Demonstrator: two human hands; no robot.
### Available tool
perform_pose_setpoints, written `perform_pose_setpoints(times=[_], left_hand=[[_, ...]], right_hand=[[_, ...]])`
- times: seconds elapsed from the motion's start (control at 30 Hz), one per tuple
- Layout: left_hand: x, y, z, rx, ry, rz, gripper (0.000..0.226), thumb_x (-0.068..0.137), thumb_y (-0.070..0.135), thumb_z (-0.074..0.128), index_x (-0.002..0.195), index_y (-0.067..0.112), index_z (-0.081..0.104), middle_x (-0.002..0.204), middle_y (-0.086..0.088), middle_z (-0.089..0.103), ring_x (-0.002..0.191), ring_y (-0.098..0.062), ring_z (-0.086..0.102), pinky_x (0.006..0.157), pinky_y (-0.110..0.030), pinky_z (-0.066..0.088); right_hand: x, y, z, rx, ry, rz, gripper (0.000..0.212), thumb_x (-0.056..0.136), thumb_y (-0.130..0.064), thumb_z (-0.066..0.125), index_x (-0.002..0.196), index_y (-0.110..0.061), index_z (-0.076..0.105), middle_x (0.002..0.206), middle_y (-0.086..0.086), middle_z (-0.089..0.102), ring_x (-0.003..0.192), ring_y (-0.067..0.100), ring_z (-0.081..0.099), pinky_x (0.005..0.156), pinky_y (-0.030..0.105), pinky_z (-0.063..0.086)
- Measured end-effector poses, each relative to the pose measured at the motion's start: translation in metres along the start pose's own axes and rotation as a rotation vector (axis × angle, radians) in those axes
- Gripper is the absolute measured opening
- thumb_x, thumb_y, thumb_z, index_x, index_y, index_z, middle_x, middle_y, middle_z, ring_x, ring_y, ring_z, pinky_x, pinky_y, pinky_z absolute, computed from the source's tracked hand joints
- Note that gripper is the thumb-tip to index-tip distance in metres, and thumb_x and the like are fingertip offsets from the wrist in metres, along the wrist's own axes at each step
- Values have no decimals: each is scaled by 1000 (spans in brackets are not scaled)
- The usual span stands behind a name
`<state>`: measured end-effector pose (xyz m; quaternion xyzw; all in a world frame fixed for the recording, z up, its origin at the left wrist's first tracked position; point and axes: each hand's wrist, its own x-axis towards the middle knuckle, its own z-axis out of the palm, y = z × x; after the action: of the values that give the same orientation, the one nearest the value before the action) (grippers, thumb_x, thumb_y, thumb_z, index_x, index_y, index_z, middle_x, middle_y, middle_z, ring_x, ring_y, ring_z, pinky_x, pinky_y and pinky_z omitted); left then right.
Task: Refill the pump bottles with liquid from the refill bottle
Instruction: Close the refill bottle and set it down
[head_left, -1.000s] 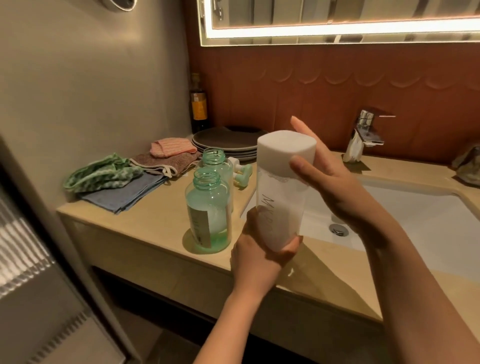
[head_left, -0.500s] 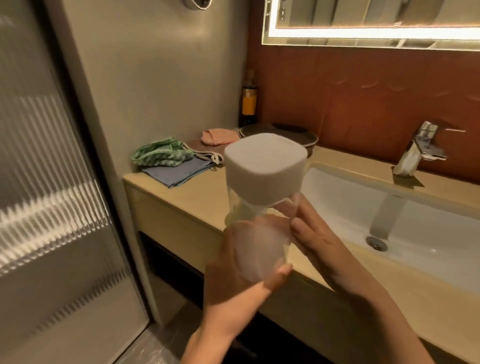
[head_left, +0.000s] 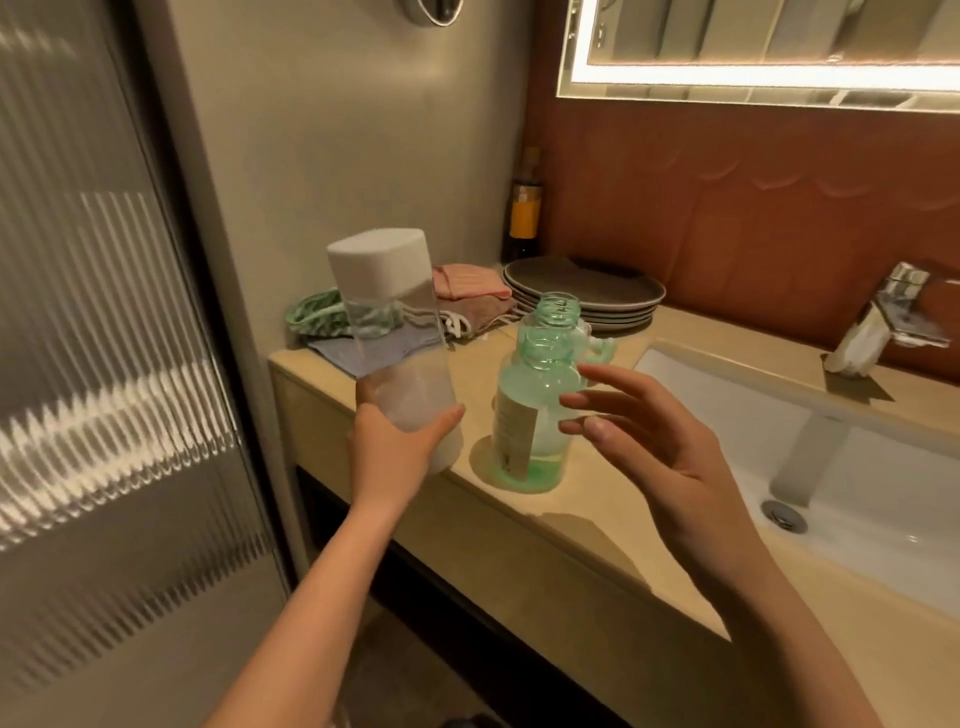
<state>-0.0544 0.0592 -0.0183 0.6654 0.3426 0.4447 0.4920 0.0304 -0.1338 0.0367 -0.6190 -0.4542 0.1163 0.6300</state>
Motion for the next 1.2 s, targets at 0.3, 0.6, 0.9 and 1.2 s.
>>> perform_pose_setpoints(times=[0.3, 0.6, 0.9, 1.2], left_hand=[[46, -13, 42, 152, -64, -1, 73, 70, 33, 80, 123, 6, 38, 126, -12, 52, 115, -26, 50, 82, -26, 40], [73, -21, 55, 316, -128, -57, 87, 71, 42, 78, 130, 4, 27, 132, -16, 49, 117, -31, 50, 92, -40, 47], [63, -28, 37, 85, -159, -157, 108, 73, 22, 78, 149, 25, 0, 154, -8, 19, 138, -29, 25, 107, -48, 33], [-30, -19, 33, -180, -66, 147, 74, 70, 61, 55, 133, 24, 38, 132, 10, 42, 124, -4, 37, 97, -15, 28]], right_hand=[[4, 15, -4, 18, 85, 24, 33, 80, -32, 60, 112, -27, 61, 101, -9, 70, 97, 11, 65, 79, 16, 51], [-1, 22, -8, 21, 103, 55, 29, 81, -30, 62, 109, -23, 64, 99, -8, 71, 94, 9, 66, 77, 14, 50], [-8, 14, -19, -5, 119, 57, 28, 82, -31, 61, 108, -22, 65, 98, -10, 71, 93, 8, 66, 77, 14, 50], [-7, 12, -31, -75, 158, 44, 21, 84, -33, 63, 103, -24, 66, 95, -9, 71, 92, 8, 66, 78, 16, 52]])
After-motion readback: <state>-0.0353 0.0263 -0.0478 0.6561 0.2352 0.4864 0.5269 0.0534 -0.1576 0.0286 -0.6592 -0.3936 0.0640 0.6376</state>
